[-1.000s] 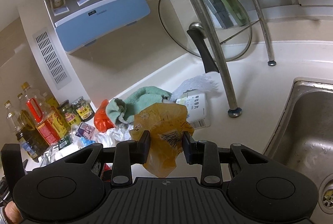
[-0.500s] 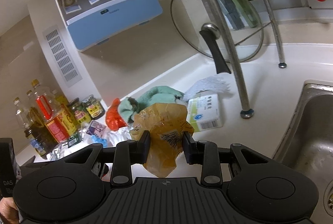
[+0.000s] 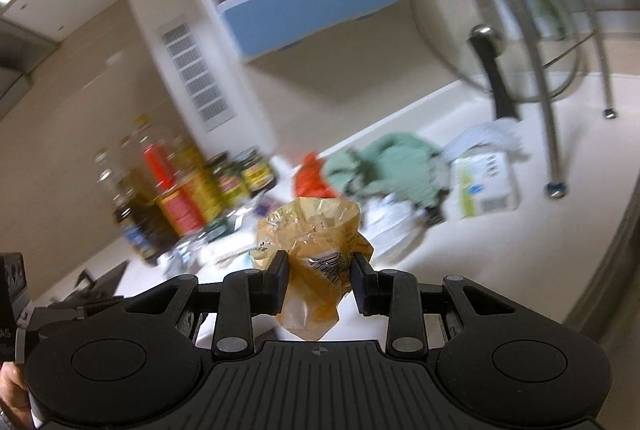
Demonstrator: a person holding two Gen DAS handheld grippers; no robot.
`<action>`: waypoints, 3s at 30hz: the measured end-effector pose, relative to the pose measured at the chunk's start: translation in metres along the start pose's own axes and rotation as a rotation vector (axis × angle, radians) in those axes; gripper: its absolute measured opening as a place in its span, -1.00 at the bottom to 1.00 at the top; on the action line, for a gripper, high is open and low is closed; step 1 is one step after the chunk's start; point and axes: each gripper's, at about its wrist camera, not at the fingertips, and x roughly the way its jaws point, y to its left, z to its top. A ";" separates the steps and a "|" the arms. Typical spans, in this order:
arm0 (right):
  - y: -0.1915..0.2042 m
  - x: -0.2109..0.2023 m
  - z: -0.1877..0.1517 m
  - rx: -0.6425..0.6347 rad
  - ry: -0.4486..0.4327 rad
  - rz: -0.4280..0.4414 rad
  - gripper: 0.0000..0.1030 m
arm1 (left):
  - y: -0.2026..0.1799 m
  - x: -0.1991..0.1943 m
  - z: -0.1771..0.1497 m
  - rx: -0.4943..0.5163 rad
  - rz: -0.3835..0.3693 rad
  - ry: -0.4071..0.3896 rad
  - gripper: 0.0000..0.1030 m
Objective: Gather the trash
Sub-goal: 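Carry the red cup and yellow bag with both tools over the wastebasket, then open both tools to drop the red cup and yellow bag into the wastebasket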
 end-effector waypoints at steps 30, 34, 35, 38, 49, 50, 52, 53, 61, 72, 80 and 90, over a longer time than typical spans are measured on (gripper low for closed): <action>0.055 0.083 -0.183 -0.228 0.520 0.018 -0.35 | 0.059 -0.012 -0.179 -0.190 0.099 0.285 -0.25; 0.042 0.100 -0.208 -0.221 0.569 -0.013 -0.35 | 0.063 0.005 -0.197 -0.202 0.095 0.317 -0.25; 0.038 0.103 -0.214 -0.219 0.580 -0.018 -0.35 | 0.064 0.009 -0.201 -0.206 0.092 0.322 -0.25; 0.030 0.111 -0.232 -0.219 0.609 -0.032 -0.35 | 0.066 0.022 -0.214 -0.206 0.084 0.336 -0.25; 0.008 0.137 -0.277 -0.234 0.695 -0.052 -0.35 | 0.067 0.056 -0.244 -0.216 0.068 0.381 -0.25; 0.007 0.140 -0.280 -0.238 0.699 -0.052 -0.35 | 0.067 0.057 -0.245 -0.219 0.066 0.384 -0.25; 0.008 0.144 -0.282 -0.243 0.708 -0.051 -0.35 | 0.067 0.061 -0.248 -0.223 0.065 0.391 -0.25; 0.007 0.146 -0.283 -0.246 0.711 -0.056 -0.35 | 0.066 0.062 -0.249 -0.223 0.065 0.394 -0.25; 0.008 0.155 -0.278 -0.225 0.671 -0.074 0.08 | 0.065 0.072 -0.255 -0.225 0.063 0.415 -0.25; 0.003 0.153 -0.273 -0.200 0.668 -0.097 0.09 | 0.069 0.078 -0.254 -0.219 0.069 0.428 -0.24; 0.004 0.152 -0.269 -0.186 0.652 -0.108 0.09 | 0.071 0.081 -0.251 -0.216 0.079 0.419 0.07; 0.004 0.142 -0.266 -0.177 0.657 -0.100 0.09 | 0.069 0.071 -0.250 -0.218 0.090 0.426 0.10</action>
